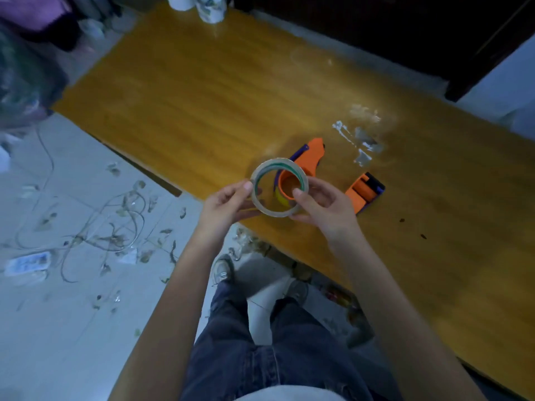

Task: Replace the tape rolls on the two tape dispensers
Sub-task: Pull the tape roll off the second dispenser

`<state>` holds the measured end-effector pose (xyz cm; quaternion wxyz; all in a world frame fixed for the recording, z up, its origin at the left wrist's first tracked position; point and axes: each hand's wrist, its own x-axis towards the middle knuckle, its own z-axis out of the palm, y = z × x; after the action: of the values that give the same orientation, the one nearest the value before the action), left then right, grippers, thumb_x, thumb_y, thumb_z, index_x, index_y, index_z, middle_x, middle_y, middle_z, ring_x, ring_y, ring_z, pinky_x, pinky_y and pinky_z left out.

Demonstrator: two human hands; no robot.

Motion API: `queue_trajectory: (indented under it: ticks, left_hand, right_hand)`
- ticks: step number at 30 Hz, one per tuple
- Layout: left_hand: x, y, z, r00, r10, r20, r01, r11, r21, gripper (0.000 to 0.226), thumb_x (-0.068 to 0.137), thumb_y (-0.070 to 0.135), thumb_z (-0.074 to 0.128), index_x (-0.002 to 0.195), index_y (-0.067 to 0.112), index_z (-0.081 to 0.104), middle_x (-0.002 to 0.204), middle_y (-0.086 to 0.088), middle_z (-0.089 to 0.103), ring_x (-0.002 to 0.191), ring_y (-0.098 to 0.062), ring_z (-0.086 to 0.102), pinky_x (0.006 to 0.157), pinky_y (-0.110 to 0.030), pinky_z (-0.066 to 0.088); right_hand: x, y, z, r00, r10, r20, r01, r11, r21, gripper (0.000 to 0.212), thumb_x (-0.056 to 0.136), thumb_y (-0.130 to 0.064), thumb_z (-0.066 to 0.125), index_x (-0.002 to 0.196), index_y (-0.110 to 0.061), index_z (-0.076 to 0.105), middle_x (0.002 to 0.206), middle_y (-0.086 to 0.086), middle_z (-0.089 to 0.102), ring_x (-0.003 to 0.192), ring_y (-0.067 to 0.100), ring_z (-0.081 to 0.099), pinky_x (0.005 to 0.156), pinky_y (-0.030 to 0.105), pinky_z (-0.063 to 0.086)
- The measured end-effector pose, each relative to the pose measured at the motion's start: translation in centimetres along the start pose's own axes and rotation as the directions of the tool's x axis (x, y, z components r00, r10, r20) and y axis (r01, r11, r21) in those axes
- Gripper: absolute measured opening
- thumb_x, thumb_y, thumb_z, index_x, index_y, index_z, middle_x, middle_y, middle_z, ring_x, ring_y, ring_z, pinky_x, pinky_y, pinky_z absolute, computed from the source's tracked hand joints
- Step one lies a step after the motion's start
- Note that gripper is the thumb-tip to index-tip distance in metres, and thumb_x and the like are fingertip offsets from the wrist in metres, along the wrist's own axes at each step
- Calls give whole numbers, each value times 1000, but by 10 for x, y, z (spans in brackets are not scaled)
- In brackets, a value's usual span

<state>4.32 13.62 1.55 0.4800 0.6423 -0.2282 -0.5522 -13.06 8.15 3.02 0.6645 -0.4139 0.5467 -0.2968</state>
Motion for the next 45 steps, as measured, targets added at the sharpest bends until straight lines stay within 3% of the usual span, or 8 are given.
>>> queue_trajectory:
  ticks: [3, 9, 16, 19, 29, 34, 38, 45]
  left_hand:
    - [7, 7, -39, 999, 15, -43, -15, 1000, -9, 27, 92, 22, 57, 108, 3, 67, 90, -9, 74, 81, -21, 71, 74, -31, 59]
    - [33, 28, -135, 997, 31, -75, -33, 999, -25, 26, 90, 20, 60, 110, 5, 67, 95, -12, 73, 80, -22, 72, 73, -32, 60]
    - [72, 71, -231, 996, 44, -74, -48, 997, -52, 16, 88, 16, 64, 103, 14, 67, 94, -8, 73, 79, -19, 72, 62, -22, 57]
    - [93, 88, -254, 998, 43, -39, -45, 998, -38, 24, 88, 16, 63, 111, 9, 66, 99, -10, 72, 87, -23, 70, 70, -28, 59]
    - [185, 129, -288, 998, 6, 58, -5, 1000, -31, 34, 87, 23, 65, 117, 7, 64, 102, -9, 72, 93, -22, 70, 78, -32, 59]
    - [252, 162, -296, 997, 9, 77, -13, 999, 49, 42, 83, 16, 70, 122, 5, 60, 109, -11, 69, 99, -23, 68, 73, -25, 59]
    - [301, 188, -292, 999, -10, 50, 5, 996, 93, 43, 84, 16, 69, 124, 6, 57, 102, -4, 68, 96, -18, 67, 69, -21, 59]
    - [373, 214, -273, 996, -53, 68, 45, 993, 113, 43, 86, 12, 67, 125, 1, 55, 109, -14, 66, 104, -26, 65, 71, -24, 60]
  right_hand:
    - [7, 0, 38, 999, 20, 35, -21, 1000, 11, 36, 85, -15, 66, 120, -12, 59, 108, 6, 68, 93, 13, 68, 74, 37, 60]
    - [27, -8, 139, 996, 68, 56, -72, 995, 74, 34, 90, -10, 58, 124, -9, 56, 97, 1, 66, 99, 21, 65, 73, 34, 60]
    - [56, -24, 243, 999, 40, 18, -40, 999, -1, 33, 88, -19, 62, 120, -15, 59, 94, -4, 68, 89, 9, 65, 77, 25, 57]
    - [72, -32, 271, 1000, 12, -24, -12, 1000, 0, 29, 87, -20, 63, 116, -16, 60, 92, -4, 69, 89, 12, 67, 76, 24, 57]
    - [153, -54, 313, 997, 27, -77, -23, 999, 42, 34, 88, -18, 62, 121, -9, 58, 103, 9, 70, 94, 20, 69, 80, 28, 57]
    - [219, -74, 332, 990, 79, -117, -64, 990, 127, 33, 87, -18, 63, 119, -9, 59, 103, 8, 69, 96, 22, 69, 86, 33, 56]
    - [267, -95, 344, 983, 107, -151, -83, 985, 154, 30, 87, -18, 63, 116, -10, 59, 98, 4, 69, 95, 21, 68, 84, 31, 56]
    - [334, -121, 345, 948, 162, -273, -100, 969, 227, 30, 87, -15, 63, 115, -3, 59, 108, 14, 66, 100, 27, 67, 84, 33, 55]
